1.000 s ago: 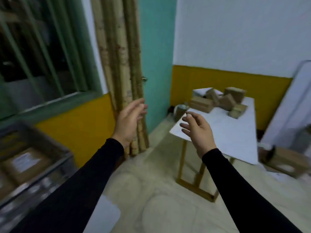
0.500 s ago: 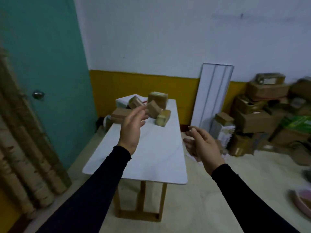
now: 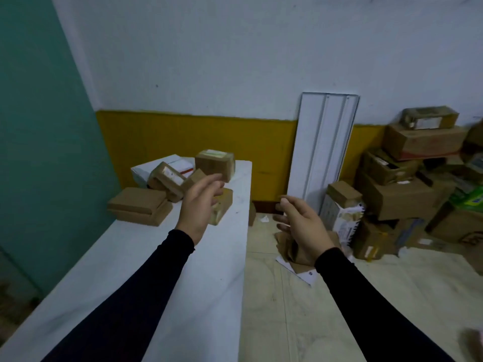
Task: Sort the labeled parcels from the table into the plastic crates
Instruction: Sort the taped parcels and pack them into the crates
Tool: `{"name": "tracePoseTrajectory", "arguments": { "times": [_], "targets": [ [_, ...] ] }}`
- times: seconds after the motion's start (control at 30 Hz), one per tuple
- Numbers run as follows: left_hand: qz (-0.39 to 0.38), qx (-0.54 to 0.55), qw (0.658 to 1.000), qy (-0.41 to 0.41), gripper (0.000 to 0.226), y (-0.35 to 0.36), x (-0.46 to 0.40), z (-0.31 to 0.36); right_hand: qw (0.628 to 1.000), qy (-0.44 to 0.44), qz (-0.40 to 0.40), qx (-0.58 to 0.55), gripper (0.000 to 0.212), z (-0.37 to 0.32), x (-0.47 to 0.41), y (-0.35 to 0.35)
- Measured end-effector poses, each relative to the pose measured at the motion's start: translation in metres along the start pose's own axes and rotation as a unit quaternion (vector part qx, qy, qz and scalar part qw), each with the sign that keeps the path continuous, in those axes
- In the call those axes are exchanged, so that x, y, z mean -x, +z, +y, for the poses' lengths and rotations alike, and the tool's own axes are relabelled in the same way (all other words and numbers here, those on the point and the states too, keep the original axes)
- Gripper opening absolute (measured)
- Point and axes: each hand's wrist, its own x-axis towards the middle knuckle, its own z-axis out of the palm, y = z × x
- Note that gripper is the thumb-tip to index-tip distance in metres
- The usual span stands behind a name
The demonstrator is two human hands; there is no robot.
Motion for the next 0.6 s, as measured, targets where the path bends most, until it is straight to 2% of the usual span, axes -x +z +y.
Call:
{"name": "tracePoseTrajectory", "arguments": {
  "times": [0.13,0.23,0.37,0.6],
  "targets": [
    [0.068,-0.029,0.996,-0.038,0.02,0.039,-0.064,-0.025,0.995,0.022,-0.09,0.032,0.013,0.006,-0.096,-0.024],
    [0.094,-0.062,0.992,-0.06,0.021,0.044,-0.096,-0.042,0.992,0.036,-0.112,0.035,0.023,0.008,-0.15,-0.021],
    [0.138,-0.138,0.977,-0.091,0.025,0.037,-0.15,-0.082,0.979,0.052,-0.18,0.075,0.031,0.02,-0.227,-0.002],
    [0.135,-0.256,0.94,-0.179,0.035,0.021,-0.258,-0.159,0.96,0.066,-0.23,0.143,0.032,0.045,-0.358,0.045]
  ]
}}
